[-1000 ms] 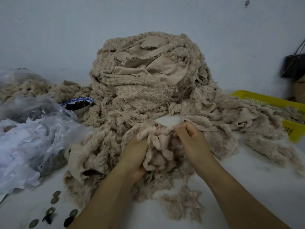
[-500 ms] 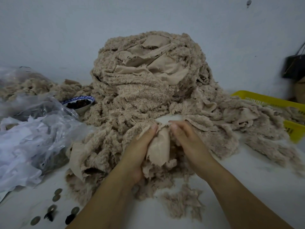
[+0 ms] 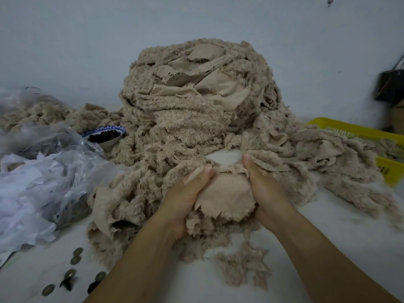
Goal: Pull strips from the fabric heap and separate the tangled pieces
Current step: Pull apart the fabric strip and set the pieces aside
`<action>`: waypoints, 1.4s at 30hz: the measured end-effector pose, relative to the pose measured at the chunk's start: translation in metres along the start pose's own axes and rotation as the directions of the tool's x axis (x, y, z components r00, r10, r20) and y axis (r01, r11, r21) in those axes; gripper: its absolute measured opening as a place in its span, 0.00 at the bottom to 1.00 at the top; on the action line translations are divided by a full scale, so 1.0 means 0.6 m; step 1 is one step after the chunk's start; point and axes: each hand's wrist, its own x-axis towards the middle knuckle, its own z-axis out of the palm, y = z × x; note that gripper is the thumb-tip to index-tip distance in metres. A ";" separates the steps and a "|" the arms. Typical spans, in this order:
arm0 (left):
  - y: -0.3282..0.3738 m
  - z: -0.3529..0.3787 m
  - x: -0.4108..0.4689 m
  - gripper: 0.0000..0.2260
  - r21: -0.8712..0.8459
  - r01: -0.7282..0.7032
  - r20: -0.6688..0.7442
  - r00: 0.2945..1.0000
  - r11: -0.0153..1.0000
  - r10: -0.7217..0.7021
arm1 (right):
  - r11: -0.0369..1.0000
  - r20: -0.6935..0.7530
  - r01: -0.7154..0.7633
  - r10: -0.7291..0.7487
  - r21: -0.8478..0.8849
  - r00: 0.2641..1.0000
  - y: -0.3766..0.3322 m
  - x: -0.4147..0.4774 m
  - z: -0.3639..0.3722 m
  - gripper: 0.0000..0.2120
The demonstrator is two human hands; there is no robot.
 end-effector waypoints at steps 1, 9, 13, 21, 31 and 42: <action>0.001 0.000 -0.001 0.18 0.014 -0.013 0.017 1.000 1.000 0.012 | 1.000 -0.008 0.001 -0.001 0.003 1.000 0.001 0.002 -0.002 0.29; 0.002 -0.007 0.004 0.22 -0.148 0.023 -0.070 0.997 0.989 -0.034 | 0.993 0.137 0.084 -0.072 -0.081 0.988 0.015 0.002 0.004 0.35; -0.003 0.001 0.006 0.28 -0.155 -0.050 -0.009 0.999 0.987 0.050 | 0.885 0.260 0.263 -0.169 -0.384 0.951 0.028 -0.007 0.019 0.34; -0.011 0.016 0.000 0.32 0.084 -0.163 0.041 0.986 0.983 0.160 | 0.658 0.358 0.426 -0.245 -0.621 0.901 0.042 0.011 0.032 0.18; 0.001 -0.019 0.022 0.13 0.068 -0.302 -0.320 0.896 0.951 0.307 | 0.972 -0.036 0.160 -0.169 -0.174 0.985 0.008 0.017 -0.031 0.21; -0.022 -0.027 0.026 0.10 0.541 -0.301 -0.073 0.914 0.786 0.400 | 0.790 0.122 0.288 -0.265 -0.541 0.957 0.033 0.016 0.002 0.12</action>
